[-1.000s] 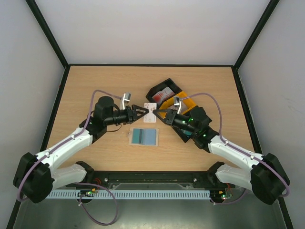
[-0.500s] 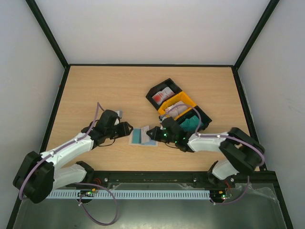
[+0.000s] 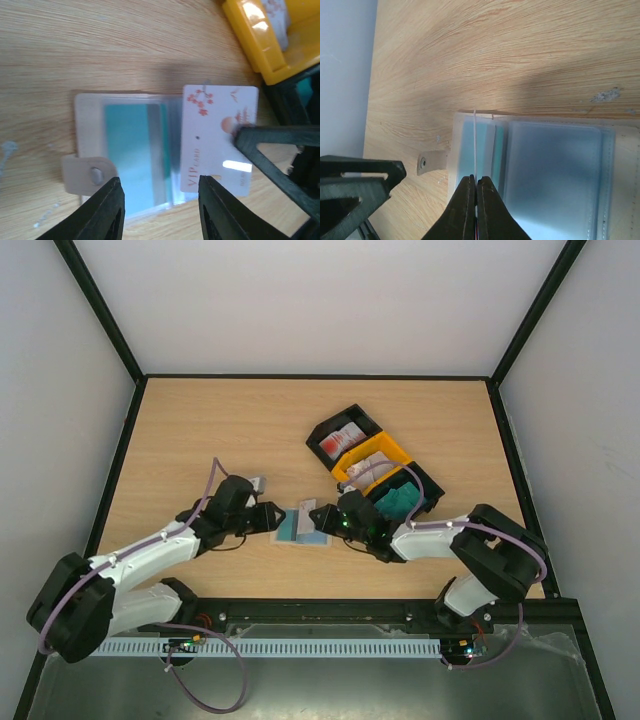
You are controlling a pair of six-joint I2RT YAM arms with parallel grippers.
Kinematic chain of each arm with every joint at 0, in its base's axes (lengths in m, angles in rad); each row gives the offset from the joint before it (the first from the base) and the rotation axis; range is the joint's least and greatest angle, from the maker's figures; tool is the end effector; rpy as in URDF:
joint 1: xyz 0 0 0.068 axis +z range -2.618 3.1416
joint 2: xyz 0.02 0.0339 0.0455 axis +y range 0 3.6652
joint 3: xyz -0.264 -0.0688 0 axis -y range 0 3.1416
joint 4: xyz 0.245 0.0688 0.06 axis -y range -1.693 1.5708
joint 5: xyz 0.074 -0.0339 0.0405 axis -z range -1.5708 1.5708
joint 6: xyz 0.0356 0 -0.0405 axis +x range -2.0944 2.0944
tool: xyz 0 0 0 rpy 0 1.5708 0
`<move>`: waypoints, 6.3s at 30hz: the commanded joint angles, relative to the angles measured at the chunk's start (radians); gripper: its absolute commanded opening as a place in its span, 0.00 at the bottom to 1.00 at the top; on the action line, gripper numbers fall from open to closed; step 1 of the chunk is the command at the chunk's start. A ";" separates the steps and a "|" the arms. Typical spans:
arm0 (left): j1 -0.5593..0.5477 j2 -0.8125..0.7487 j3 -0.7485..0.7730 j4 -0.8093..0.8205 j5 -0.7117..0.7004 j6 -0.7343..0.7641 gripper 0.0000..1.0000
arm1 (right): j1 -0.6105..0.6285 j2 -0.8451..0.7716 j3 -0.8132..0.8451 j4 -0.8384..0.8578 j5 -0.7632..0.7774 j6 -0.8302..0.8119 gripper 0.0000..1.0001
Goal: Put the credit cards into the card holder
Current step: Insert the credit card into the card holder.
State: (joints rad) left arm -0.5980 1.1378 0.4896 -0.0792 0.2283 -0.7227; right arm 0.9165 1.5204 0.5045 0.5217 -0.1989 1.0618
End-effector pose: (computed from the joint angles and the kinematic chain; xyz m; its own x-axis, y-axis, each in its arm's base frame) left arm 0.1789 -0.1316 0.1808 -0.8673 -0.1887 -0.4607 0.1526 0.7800 -0.6069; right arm 0.1664 0.2286 0.1489 -0.9123 0.2170 -0.3472 -0.1785 0.5521 0.8144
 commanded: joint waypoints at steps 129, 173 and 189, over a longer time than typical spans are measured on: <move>-0.102 0.217 -0.023 -0.026 -0.253 -0.075 0.19 | -0.045 0.332 0.306 -0.443 -0.222 -0.193 0.02; -0.102 0.154 -0.067 -0.080 -0.288 -0.084 0.17 | 0.022 0.114 0.267 -0.381 0.012 -0.037 0.50; -0.097 -0.279 0.041 -0.153 -0.242 -0.076 0.57 | -0.072 -0.308 0.502 -0.940 0.378 -0.373 0.68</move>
State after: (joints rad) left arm -0.6971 0.9741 0.4725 -0.1726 -0.0006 -0.8021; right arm 0.8696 1.2495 0.9455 -0.2459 0.0715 0.8093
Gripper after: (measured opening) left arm 0.521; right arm 0.670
